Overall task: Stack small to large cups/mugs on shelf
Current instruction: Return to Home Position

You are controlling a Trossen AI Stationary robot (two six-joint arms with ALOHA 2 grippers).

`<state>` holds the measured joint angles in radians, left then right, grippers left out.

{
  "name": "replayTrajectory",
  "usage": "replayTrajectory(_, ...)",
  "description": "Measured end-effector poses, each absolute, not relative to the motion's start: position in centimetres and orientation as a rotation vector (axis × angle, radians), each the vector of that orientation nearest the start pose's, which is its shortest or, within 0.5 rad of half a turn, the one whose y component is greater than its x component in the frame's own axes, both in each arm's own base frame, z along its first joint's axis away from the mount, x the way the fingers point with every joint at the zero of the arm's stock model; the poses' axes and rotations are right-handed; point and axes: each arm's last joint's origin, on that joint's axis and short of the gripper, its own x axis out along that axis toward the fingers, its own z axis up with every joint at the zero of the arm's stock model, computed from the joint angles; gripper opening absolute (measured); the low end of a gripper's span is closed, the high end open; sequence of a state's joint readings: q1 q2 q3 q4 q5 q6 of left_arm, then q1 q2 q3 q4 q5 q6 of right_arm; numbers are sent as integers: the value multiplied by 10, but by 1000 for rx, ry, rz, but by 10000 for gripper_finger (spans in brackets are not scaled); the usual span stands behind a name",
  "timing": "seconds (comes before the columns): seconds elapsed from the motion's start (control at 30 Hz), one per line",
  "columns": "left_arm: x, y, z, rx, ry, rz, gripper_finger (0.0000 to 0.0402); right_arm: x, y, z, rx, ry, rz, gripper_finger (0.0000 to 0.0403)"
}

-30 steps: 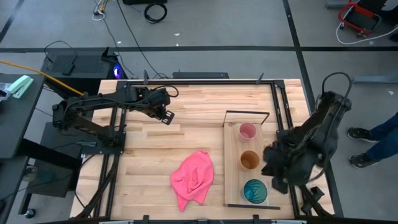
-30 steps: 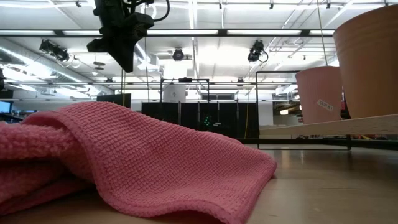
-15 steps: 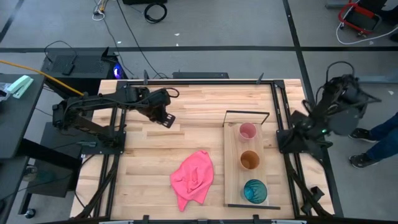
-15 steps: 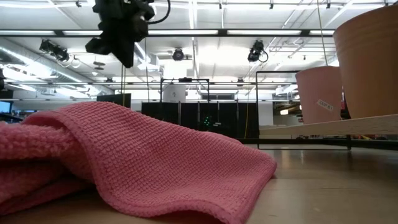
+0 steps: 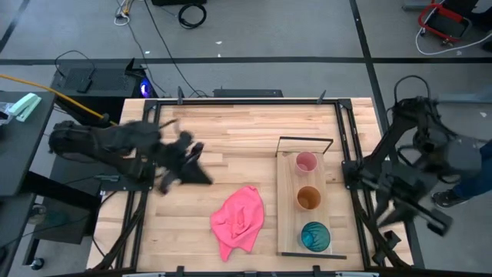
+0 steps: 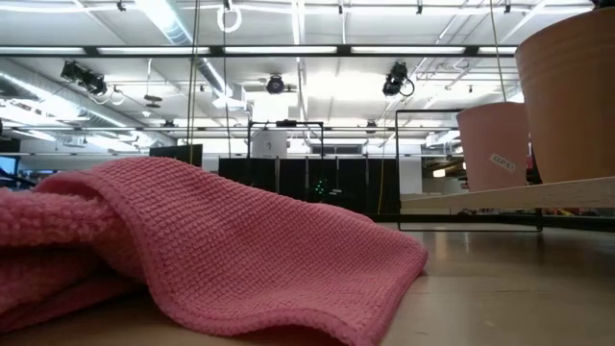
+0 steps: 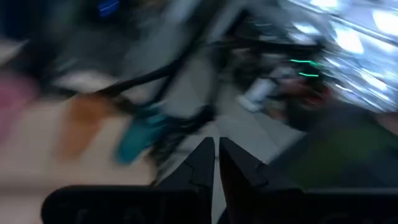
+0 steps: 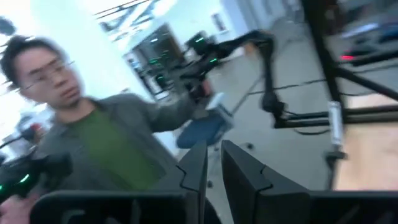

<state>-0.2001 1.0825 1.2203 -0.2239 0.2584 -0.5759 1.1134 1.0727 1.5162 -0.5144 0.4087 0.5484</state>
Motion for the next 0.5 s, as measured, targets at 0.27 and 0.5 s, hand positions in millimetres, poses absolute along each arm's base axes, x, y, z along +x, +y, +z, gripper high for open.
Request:
replayTrajectory(0.27, 177, -102, 442, -383, 68, -635, 40, 90, 211, 493, 462, 107, 857, 55)
replayTrajectory(0.5, 164, -122, 442, -262, 31, -650, 29, 95, 236, 496, 431, -30, 927, 55)
